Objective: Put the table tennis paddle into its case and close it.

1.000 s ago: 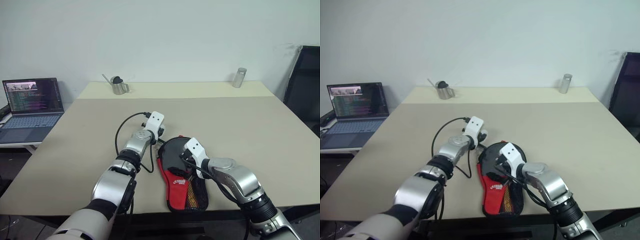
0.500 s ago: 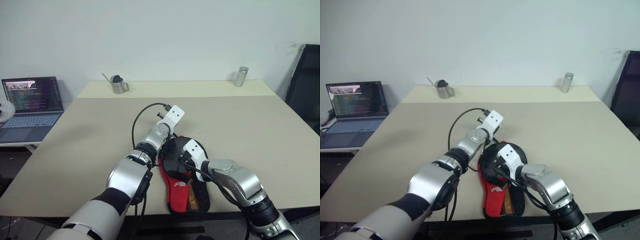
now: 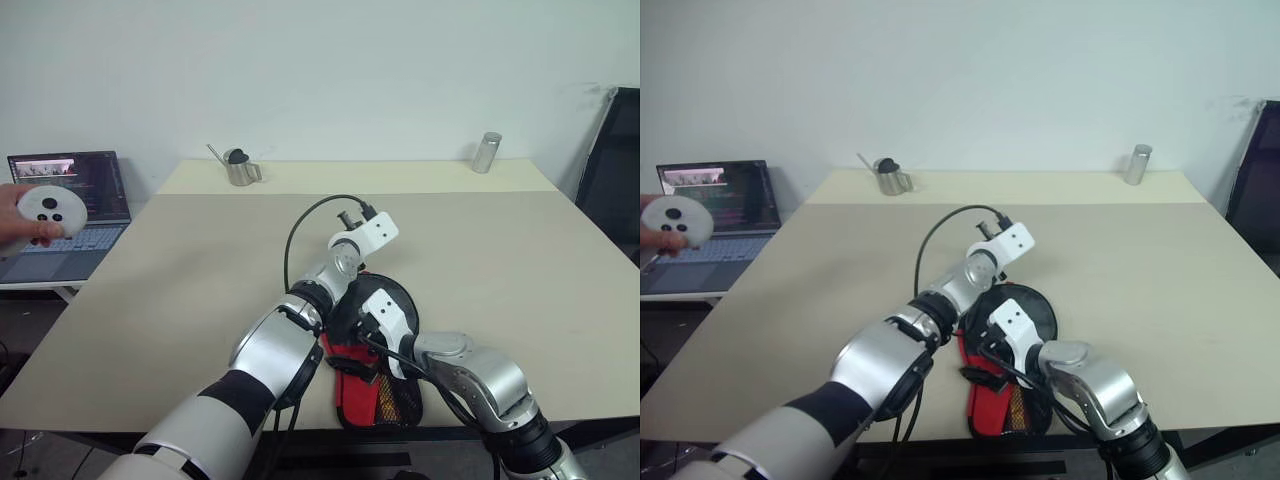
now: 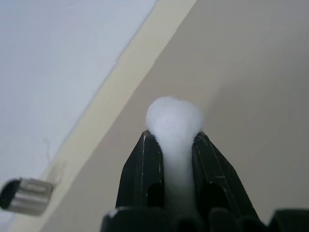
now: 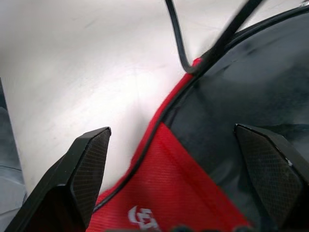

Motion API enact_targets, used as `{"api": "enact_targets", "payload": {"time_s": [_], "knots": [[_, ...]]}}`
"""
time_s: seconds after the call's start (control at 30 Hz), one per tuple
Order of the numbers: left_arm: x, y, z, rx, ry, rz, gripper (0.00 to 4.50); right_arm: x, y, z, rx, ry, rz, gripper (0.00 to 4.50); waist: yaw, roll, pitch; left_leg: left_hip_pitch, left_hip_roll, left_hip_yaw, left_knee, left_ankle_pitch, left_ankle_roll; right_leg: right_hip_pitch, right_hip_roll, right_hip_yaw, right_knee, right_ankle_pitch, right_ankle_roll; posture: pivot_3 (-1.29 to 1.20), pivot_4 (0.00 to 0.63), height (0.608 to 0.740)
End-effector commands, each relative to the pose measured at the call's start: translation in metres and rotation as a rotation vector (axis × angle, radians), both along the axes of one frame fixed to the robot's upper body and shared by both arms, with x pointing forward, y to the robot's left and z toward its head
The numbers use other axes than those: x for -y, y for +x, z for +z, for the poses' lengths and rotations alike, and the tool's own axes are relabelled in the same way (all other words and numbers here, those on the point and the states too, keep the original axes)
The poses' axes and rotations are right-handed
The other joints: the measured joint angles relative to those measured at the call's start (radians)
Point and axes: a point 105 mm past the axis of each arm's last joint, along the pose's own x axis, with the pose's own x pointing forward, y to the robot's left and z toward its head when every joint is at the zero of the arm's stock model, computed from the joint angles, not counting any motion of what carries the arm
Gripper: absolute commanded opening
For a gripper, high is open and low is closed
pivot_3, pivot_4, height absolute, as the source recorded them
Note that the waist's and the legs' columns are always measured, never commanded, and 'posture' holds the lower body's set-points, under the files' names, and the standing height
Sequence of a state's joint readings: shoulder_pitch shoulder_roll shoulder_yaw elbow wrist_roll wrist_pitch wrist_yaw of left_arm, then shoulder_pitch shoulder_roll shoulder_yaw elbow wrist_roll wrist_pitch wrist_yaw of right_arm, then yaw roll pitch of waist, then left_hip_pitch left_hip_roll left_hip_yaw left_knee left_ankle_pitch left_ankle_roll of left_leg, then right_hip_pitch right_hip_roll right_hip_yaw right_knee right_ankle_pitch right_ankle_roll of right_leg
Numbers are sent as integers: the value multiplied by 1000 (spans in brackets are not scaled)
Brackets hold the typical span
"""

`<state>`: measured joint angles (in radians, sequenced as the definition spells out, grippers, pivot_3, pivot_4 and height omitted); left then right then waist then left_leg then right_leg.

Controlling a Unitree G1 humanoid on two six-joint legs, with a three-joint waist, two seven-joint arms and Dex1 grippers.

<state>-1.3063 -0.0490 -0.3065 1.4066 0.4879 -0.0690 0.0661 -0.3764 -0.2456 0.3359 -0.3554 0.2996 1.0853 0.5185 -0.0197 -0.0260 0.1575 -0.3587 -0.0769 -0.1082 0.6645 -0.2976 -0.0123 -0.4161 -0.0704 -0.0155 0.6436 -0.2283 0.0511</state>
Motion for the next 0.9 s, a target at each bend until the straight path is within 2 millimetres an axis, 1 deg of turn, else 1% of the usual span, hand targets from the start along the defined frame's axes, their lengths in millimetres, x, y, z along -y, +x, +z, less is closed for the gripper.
{"api": "enact_targets", "payload": {"time_s": [0.03,0.2,0.33,0.43,0.5,0.57,0.6,0.67,0.73,0.8,0.9], "knots": [[36,-8,40,147,10,-130,311,-1,-21,-36,-197,-52,8,4500,0,0,0,-1,0,0,0,0,0,-1,0,0,0,0,0,0,150,740],[64,-22,42,201,123,-265,311,0,-22,-41,-229,-28,-14,4500,8,0,0,-4,0,1,0,1,-1,-4,0,0,0,0,0,0,150,740],[82,-33,34,213,178,-341,311,0,-21,-44,-224,-30,-13,4500,15,0,0,-4,-1,1,0,0,0,-4,0,0,0,0,0,0,150,740],[100,-47,25,228,230,-435,311,-1,-21,-45,-223,-27,-10,4500,16,1,0,-4,0,1,0,0,0,-4,0,-1,1,0,0,0,150,740],[108,-55,17,220,251,-483,311,-3,-21,-45,-223,-23,-9,4500,16,1,-1,-4,0,1,0,0,0,-4,0,-1,0,0,0,0,150,740],[114,-61,9,182,247,-521,311,-4,-22,-44,-222,-18,-7,4500,16,1,-1,-3,0,2,0,0,0,-4,0,-1,0,0,0,0,150,740],[117,-65,1,123,225,-543,311,-5,-22,-43,-221,-16,-6,4500,16,2,-1,-3,0,2,0,0,0,-4,0,-1,0,0,0,0,150,740],[121,-71,-9,53,217,-575,311,-5,-22,-40,-219,-13,-7,4500,16,3,-3,-3,0,2,0,0,0,-4,0,-1,0,0,0,0,150,740],[119,-75,-24,-10,266,-607,311,-6,-23,-37,-220,-6,-10,4500,16,4,-4,-3,0,2,0,0,0,-4,0,-1,0,-1,1,0,150,740],[112,-74,-37,-91,269,-596,311,-7,-23,-34,-216,-4,-11,4500,16,6,-6,-3,-1,3,0,0,0,-3,0,0,0,-1,1,0,150,740],[99,-75,-59,-199,320,-598,311,-7,-22,-29,-211,-2,-12,4500,16,8,-12,-2,-1,3,0,-1,1,-3,0,0,0,-1,2,0,150,740]]}}
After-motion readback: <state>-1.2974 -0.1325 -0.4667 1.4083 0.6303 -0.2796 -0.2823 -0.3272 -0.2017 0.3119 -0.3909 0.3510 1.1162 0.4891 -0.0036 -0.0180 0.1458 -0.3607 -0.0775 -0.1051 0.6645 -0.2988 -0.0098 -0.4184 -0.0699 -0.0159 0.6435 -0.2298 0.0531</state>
